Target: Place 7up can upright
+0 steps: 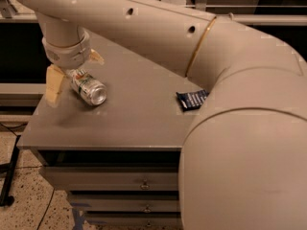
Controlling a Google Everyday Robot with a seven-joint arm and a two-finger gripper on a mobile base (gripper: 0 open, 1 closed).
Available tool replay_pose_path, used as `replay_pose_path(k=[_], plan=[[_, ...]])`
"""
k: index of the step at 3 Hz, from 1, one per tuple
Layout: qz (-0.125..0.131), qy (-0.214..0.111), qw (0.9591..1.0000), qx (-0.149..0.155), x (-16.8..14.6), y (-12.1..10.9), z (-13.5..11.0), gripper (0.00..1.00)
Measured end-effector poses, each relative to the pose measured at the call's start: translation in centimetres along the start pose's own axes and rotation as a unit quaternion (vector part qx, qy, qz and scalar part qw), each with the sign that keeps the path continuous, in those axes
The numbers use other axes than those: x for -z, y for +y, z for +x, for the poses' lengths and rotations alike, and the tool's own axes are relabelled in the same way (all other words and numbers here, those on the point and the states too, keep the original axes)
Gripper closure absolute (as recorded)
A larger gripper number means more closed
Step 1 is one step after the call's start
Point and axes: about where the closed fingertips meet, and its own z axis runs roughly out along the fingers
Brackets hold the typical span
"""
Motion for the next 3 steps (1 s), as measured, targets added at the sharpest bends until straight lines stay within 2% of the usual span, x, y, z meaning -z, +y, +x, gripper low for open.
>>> replay_pose_path(k=[2, 3], plan=[[0.011, 0.003, 0.9976, -0.069, -0.8, -2.7, 0.9, 0.00], [0.019, 0.006, 0.9957, -0.090, -1.1, -3.0, 1.1, 0.00]])
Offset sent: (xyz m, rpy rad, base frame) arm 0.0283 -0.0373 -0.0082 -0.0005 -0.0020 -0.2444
